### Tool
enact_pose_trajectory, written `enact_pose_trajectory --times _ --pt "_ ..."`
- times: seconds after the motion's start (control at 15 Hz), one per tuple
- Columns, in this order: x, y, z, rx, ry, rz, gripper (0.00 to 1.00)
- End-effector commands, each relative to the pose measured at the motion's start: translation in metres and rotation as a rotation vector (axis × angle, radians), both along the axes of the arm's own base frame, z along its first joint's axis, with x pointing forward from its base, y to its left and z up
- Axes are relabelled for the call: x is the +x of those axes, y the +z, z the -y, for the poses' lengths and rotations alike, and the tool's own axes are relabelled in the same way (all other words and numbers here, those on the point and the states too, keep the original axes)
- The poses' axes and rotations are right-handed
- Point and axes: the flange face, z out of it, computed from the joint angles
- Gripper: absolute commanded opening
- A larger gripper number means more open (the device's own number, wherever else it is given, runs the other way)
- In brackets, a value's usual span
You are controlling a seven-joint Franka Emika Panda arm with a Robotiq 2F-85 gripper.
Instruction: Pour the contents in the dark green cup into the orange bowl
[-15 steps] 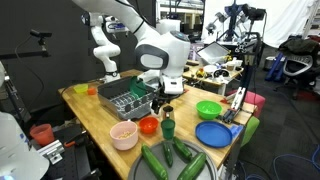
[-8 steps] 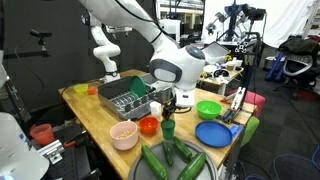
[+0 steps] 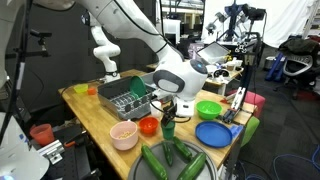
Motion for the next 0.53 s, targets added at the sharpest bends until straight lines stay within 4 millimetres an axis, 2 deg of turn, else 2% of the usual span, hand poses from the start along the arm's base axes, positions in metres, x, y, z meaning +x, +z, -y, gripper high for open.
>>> enact_pose_trajectory --times 0.0,0.47 --pt "-0.002 -0.0052 0.0037 0.067 -0.007 -0.009 1.0" --pt "-0.0069 -0.0141 0.0063 0.086 -0.023 -0.025 1.0"
